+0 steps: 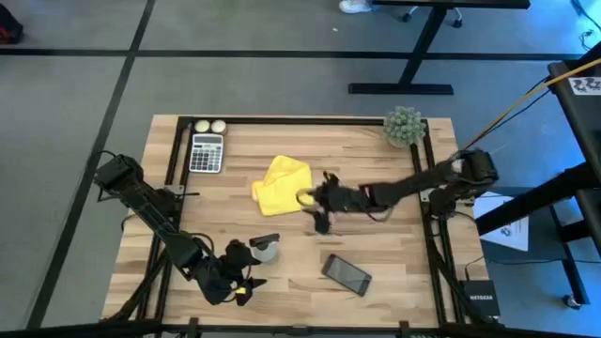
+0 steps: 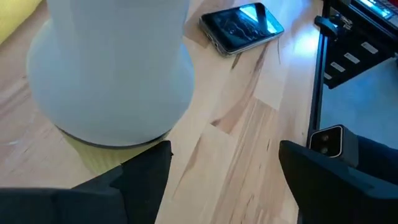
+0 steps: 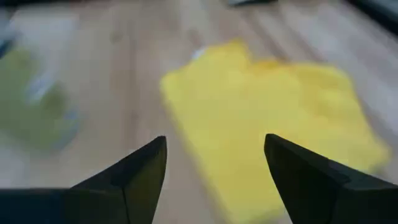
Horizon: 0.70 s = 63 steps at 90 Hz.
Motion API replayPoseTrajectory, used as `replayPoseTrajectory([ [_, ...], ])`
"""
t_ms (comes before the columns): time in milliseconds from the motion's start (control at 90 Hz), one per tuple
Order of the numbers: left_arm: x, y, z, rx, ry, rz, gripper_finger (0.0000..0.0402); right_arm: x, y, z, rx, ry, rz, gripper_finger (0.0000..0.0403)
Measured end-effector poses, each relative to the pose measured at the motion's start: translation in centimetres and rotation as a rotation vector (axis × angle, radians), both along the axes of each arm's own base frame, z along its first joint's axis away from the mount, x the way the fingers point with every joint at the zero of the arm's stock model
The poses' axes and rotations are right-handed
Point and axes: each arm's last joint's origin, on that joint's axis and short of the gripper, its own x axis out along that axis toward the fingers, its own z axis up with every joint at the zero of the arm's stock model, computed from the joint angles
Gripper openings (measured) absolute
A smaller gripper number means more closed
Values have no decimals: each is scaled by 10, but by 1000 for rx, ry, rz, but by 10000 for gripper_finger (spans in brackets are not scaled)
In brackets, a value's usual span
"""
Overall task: Apply microfiber cloth
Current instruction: Wipe the front screen of the black cellphone using a yellow microfiber cloth
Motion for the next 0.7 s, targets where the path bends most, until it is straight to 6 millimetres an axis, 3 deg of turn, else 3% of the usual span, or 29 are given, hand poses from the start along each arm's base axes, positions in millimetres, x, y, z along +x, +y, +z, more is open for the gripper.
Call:
replayPoseTrajectory([
  [167,0,1,0,7,-4,8,281,30,-29,-33,21,57,-19,252],
  [300,0,1,0,15,-4,12,281,42,-32,-57,48,199,1,252],
  [422,0,1,0,20,-8,16,281,49,-32,-64,30,285,1,236],
  [544,0,2,0,28,-17,27,281,49,-31,-68,16,328,30,178],
  [700,1,2,0,33,-27,39,281,46,-31,-67,11,363,36,46],
])
